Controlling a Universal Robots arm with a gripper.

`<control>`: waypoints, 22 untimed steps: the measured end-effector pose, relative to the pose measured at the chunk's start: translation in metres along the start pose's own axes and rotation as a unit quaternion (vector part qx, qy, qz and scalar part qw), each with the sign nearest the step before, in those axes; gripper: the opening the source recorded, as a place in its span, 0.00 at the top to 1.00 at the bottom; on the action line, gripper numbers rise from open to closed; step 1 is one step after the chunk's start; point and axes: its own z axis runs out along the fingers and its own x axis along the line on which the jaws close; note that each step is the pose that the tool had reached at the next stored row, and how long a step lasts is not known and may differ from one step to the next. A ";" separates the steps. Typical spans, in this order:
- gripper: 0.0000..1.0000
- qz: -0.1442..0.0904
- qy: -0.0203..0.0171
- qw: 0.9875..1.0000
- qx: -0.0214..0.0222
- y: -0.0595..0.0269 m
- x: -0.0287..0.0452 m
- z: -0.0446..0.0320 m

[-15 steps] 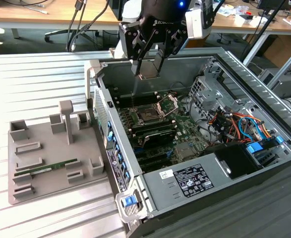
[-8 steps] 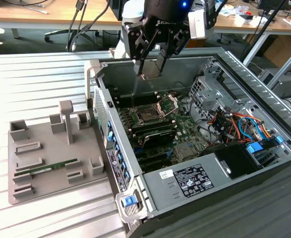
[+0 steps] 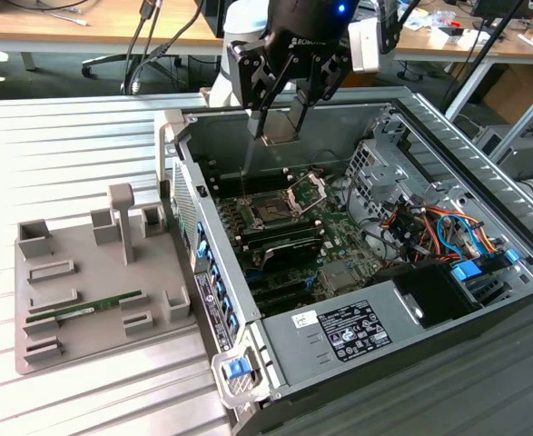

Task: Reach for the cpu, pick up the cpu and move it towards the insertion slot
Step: 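Pick up the cpu and move it towards the insertion slot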

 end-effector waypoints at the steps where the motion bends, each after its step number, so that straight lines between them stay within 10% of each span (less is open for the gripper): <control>1: 0.45 0.000 0.000 1.000 0.000 0.0000 -0.0004 0.0000; 22: 0.45 0.000 0.000 1.000 0.000 -0.0012 -0.0112 0.0005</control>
